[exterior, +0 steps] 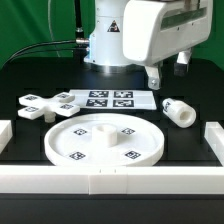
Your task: Assemble round table
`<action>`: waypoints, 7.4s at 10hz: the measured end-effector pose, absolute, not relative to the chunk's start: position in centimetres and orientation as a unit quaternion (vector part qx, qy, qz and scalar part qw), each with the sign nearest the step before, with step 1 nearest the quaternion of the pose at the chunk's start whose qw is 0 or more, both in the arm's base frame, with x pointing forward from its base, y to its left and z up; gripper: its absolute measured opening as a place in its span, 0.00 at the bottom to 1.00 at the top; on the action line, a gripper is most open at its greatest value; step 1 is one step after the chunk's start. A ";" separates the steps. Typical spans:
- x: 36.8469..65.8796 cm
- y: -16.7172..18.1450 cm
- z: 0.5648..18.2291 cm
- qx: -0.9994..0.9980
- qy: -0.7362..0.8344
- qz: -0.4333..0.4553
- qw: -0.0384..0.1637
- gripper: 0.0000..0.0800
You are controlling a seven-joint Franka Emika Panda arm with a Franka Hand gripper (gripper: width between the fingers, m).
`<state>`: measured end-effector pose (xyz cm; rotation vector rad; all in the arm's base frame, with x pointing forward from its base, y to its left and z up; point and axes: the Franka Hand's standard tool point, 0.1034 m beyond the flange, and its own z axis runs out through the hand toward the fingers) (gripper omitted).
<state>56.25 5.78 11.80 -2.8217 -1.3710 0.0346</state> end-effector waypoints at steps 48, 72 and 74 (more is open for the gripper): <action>56.4 3.5 1.0 -0.822 -0.568 0.018 0.036 0.52; 48.9 11.4 7.2 -0.954 -0.289 0.061 -0.055 0.81; 48.1 11.3 6.9 -0.949 -0.284 0.115 -0.069 0.81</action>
Offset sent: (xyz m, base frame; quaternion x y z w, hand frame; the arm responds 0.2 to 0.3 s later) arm 0.0000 0.0000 0.0000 0.0000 0.0000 0.0000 1.0000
